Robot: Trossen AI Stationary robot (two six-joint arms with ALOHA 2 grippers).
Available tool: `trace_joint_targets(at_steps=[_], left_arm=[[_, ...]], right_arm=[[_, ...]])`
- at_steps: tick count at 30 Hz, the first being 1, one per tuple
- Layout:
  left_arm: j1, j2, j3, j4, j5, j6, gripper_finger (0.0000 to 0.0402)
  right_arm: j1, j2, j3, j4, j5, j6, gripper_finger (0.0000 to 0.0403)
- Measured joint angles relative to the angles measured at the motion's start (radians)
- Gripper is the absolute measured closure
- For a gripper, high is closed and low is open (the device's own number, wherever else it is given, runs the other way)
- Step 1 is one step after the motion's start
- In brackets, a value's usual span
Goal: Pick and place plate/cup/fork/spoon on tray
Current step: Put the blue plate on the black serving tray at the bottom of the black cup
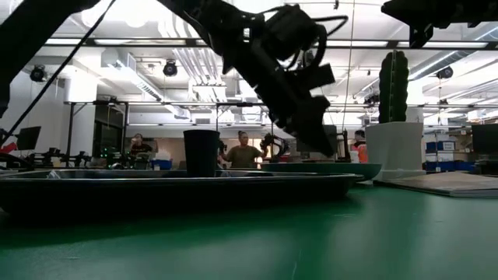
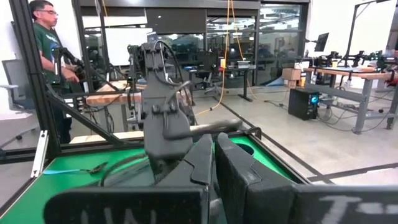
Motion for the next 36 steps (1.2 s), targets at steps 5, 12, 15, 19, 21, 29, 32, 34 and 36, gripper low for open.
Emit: trace_joint_targets(at_steps=[5,12,15,19,21,29,32,34,36], left_arm=[[0.002,0.019,-0.006,-0.002,0.0,0.0,0.026],[0.02,0.018,-0.048,0.046,0.001,0.0,0.0275],[0.023,0.018,-0.061,0.048,0.002,0.0,0.0287],[0.023,0.018,-0.063,0.054,0.003,0.0,0.0306],[0.023,0.018,-0.063,0.054,0.003,0.0,0.0319],[0.025,0.018,-0.063,0.055,0.003,0.011,0.0389],[0.025,0.018,-0.059,0.054,0.004,0.018,0.0397],[0.024,0.018,-0.054,0.052,0.004,0.051,0.0396],[0.019,0.018,-0.043,0.052,0.004,0.081,0.0398]], right_arm=[[0.0,0.0,0.0,-0.001,0.0,-0.001,0.0394],[0.0,0.0,0.0,-0.004,0.0,-0.002,0.0394],[0.0,0.0,0.0,-0.008,0.0,-0.001,0.0394],[0.0,0.0,0.0,-0.008,0.0,-0.007,0.0394],[0.0,0.0,0.0,-0.009,0.0,-0.007,0.0394],[0.0,0.0,0.0,-0.011,0.0,-0.007,0.0394],[0.0,0.0,0.0,-0.011,0.0,-0.008,0.0394],[0.0,0.0,0.0,-0.011,0.0,-0.008,0.0394],[0.0,0.0,0.0,-0.011,0.0,-0.008,0.0394]])
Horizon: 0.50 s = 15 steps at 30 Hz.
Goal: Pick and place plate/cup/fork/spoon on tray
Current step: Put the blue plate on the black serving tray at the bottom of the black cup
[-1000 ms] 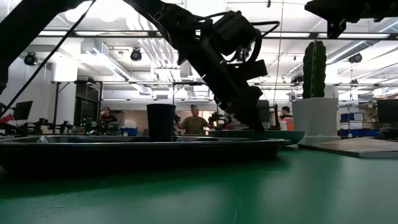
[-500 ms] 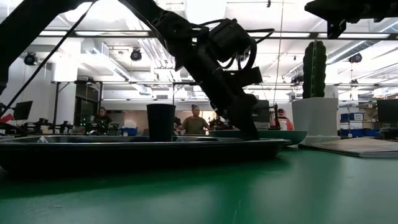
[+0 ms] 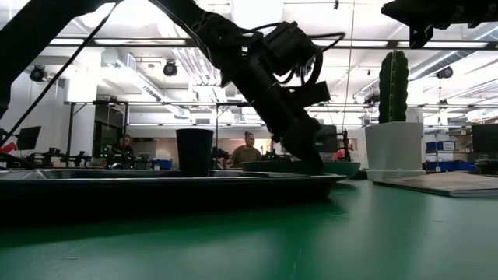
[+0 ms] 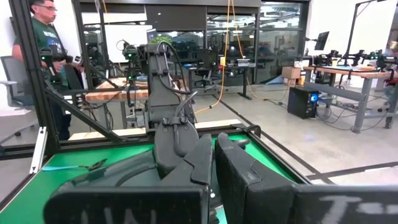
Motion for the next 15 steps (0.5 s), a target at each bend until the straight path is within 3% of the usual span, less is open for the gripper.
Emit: trace_joint_targets(at_steps=[8,15], left_arm=[[-0.023,-0.019,0.038,-0.002,0.001,0.03,0.04],[-0.08,-0.141,0.023,-0.007,-0.02,0.055,0.04]], right_arm=[[0.0,0.0,0.0,-0.001,0.0,0.0,0.0394],[0.0,-0.001,0.0,-0.003,0.0,-0.002,0.0394]])
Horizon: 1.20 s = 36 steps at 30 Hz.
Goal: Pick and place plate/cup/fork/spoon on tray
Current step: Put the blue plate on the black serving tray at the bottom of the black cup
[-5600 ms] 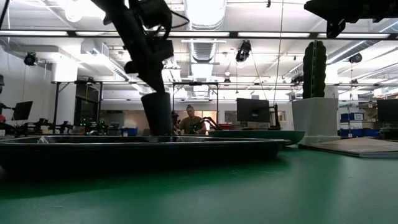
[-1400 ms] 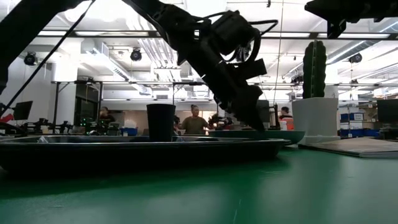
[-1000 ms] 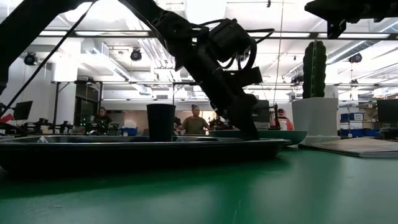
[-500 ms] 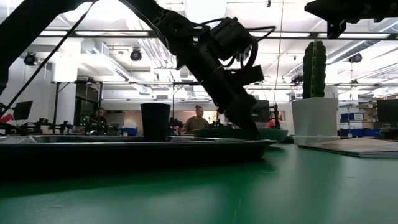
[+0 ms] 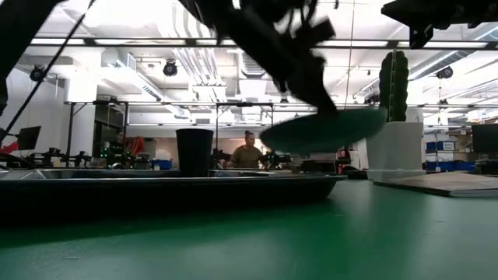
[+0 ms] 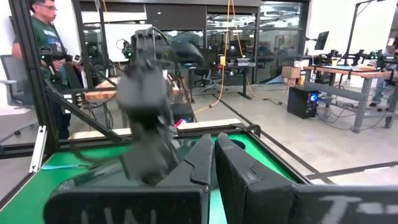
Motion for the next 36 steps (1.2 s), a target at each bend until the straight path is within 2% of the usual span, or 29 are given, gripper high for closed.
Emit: trace_joint_targets(at_steps=[5,9,16,21,29,36], left_arm=[[-0.064,-0.113,-0.015,-0.07,-0.004,0.022,0.0401],[-0.122,-0.198,-0.029,-0.233,-0.004,-0.015,0.0401],[-0.222,-0.287,-0.032,-0.521,-0.001,-0.204,0.0401],[-0.283,-0.298,-0.033,-0.693,0.0,-0.355,0.0401],[-0.336,-0.294,-0.139,-0.707,-0.013,-0.486,0.0401],[-0.349,-0.296,-0.211,-0.688,0.02,-0.579,0.0401]], right_arm=[[-0.001,-0.001,0.0,0.0,0.0,0.0,0.0394],[-0.001,0.0,0.0,-0.001,0.0,0.0,0.0394],[-0.002,0.001,0.0,-0.002,0.0,0.001,0.0394],[-0.002,0.002,0.0,-0.001,-0.001,0.005,0.0394],[-0.002,0.002,0.0,-0.001,-0.001,0.017,0.0394],[-0.002,0.002,0.0,-0.001,0.0,0.018,0.0394]])
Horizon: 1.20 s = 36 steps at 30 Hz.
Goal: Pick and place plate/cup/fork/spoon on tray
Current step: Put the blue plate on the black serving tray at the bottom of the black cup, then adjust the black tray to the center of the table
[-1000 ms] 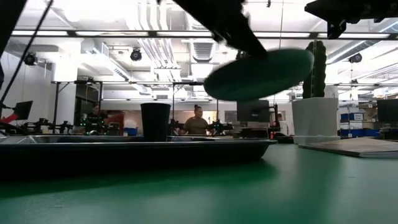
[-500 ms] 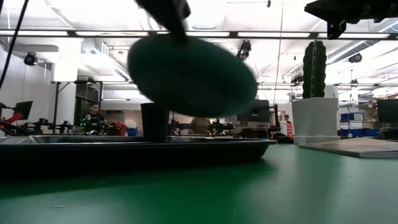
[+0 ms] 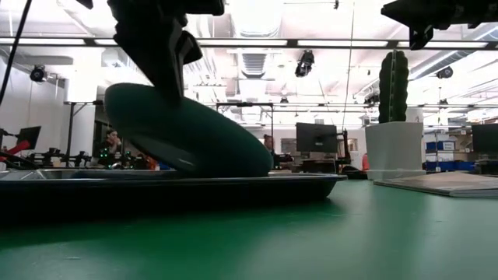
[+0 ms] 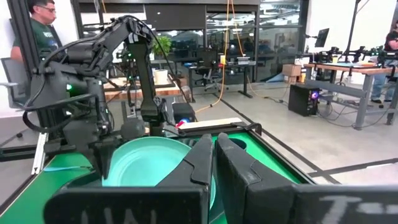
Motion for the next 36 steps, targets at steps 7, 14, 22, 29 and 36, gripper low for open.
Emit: trace_joint_targets(at_steps=[7,14,22,29,36], left_arm=[[-0.001,0.001,-0.065,0.052,0.116,-0.106,0.0401],[-0.001,0.002,-0.121,0.062,0.169,-0.186,0.0376],[-0.001,0.0,-0.125,0.055,0.181,-0.19,0.0313],[-0.001,-0.041,-0.12,-0.096,0.252,-0.199,0.0302],[-0.002,-0.1,-0.178,-0.138,0.196,-0.219,0.0302]], right_arm=[[0.0,0.0,0.0,0.0,0.0,0.0,0.0394],[0.0,0.0,0.0,0.0,0.0,0.001,0.0394],[0.0,0.0,0.0,0.0,0.0,0.002,0.0394],[0.0,0.0,0.0,0.0,0.0,0.002,0.0394],[0.0,0.0,0.0,-0.003,0.0,0.002,0.0394]])
